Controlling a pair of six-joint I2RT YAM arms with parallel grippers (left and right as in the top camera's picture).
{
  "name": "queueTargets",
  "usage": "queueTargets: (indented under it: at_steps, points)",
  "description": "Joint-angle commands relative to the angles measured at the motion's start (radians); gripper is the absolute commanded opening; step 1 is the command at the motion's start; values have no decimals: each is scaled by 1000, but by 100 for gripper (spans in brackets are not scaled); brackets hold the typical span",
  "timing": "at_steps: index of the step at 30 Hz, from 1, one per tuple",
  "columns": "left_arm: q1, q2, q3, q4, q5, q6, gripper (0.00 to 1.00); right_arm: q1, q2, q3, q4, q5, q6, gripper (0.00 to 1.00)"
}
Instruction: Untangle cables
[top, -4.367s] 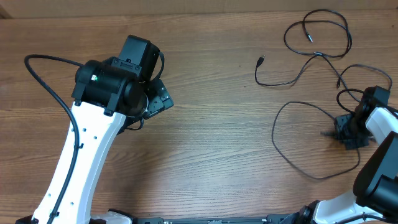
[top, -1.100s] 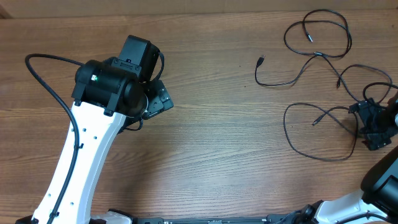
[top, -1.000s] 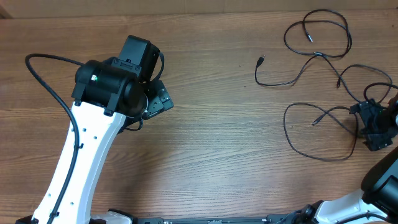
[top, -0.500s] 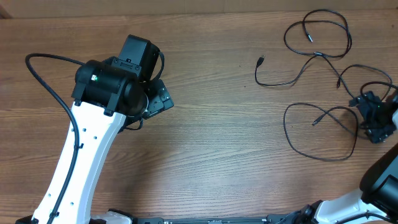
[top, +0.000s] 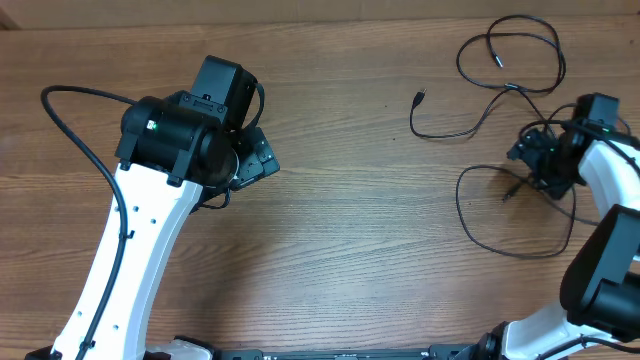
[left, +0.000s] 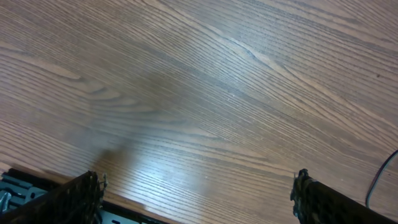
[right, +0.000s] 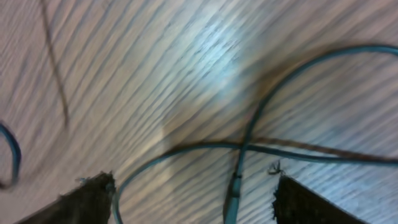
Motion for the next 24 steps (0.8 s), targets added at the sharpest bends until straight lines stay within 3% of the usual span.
queueTargets:
  at_steps: [1,11,17,21,24]
  points:
    - [3,-6,20,4,-3,20,100,14,1,-3,-4,21,6,69]
    - [3,-6,20,5,-6,20,100,16,1,-27,-50,53,39,63]
    - [3,-6,20,11,-17,21,100,30,1,-111,16,53,39,61]
    - [3,-6,20,6,-34,21,99,30,1,-132,47,54,39,55]
    - [3,-6,20,4,-33,24,99,30,1,-150,78,53,45,44]
